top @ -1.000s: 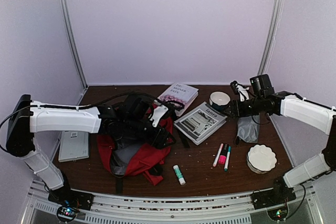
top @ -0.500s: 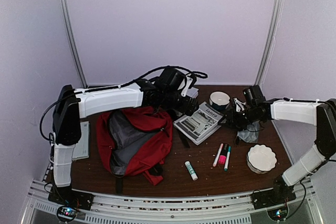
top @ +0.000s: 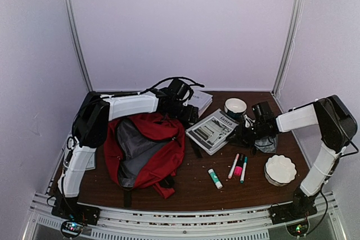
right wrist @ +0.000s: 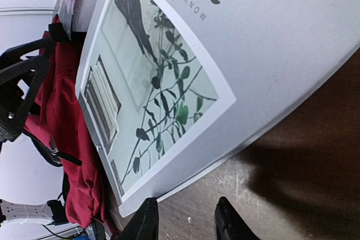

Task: Pack the student bag
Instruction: Pick up the book from the center of the board.

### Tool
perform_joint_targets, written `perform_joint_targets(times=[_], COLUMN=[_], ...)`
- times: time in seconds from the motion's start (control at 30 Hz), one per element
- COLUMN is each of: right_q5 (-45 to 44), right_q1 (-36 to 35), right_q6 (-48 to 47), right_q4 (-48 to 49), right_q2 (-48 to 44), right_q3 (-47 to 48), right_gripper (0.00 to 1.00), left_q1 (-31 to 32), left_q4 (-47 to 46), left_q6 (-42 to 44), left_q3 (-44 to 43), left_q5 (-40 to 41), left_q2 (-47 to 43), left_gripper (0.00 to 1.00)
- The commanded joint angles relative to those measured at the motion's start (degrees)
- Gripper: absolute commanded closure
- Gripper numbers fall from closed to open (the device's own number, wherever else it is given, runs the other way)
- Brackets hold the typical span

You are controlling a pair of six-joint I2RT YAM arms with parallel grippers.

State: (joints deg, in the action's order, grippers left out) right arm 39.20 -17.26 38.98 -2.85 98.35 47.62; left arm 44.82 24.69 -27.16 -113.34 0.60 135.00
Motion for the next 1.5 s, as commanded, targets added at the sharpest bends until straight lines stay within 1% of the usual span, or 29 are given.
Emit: perform_joint_targets(times=[0.0,0.1,0.23,0.37,0.4,0.53,0.83,0.93,1.07,1.17,1.23,1.33,1.47], right_q5=[4.7,4.8,6.0,8.0,7.6,4.8,5.1,5.2,7.0,8.7,9.3,9.4,9.5], right_q1=[0.1,0.0,0.0,0.0,0.0,-0.1,-0.1,-0.1,-0.1,-0.1,-0.2,-0.3,-0.5], right_q6=[5.1,6.3,6.5,8.2,8.2,6.1,6.5,7.0,8.9,10.4,11.0,10.9,9.4], right_q4=[11.7,13.2,14.0,19.3,19.4,13.8,13.5,13.8,17.0,20.0,21.4,22.4,22.6], right_q2=[2.6,3.7,3.5,2.4,2.3,3.1,6.5,7.8,8.5,8.0,7.6,6.5,3.7], right_q3=[-0.2,-0.1,-0.6,-2.6,-2.6,-0.4,2.5,2.9,2.6,1.7,1.3,0.8,0.1], right_gripper=[0.67,0.67,0.64,0.61,0.60,0.60,0.63,0.66,0.78,0.84,0.90,0.99,1.00], left_q1=[0.1,0.0,0.0,0.0,0.0,0.0,1.4,1.8,2.1,2.0,2.1,2.0,2.0], left_q4=[0.2,0.4,0.5,-0.8,-1.6,-3.1,-4.7,-5.1,-6.1,-6.6,-7.1,-6.0,-4.9], left_q6=[-1.3,-1.5,-2.1,-2.6,-2.8,-3.8,-4.1,-4.1,-4.3,-4.4,-4.3,-4.0,-3.3], left_q3=[-4.1,-4.1,-3.3,-1.3,-0.5,1.5,4.8,6.5,9.4,11.6,12.7,12.8,14.1], left_q5=[-1.4,-2.7,-4.2,-5.9,-6.3,-8.0,-8.3,-7.7,-7.3,-6.7,-7.0,-6.6,-4.1], left_q2=[2.9,4.2,5.0,4.4,3.9,3.1,1.4,0.4,-1.8,-3.3,-4.3,-5.2,-8.3], left_gripper=[0.18,0.19,0.22,0.26,0.26,0.30,0.36,0.37,0.37,0.37,0.36,0.33,0.28])
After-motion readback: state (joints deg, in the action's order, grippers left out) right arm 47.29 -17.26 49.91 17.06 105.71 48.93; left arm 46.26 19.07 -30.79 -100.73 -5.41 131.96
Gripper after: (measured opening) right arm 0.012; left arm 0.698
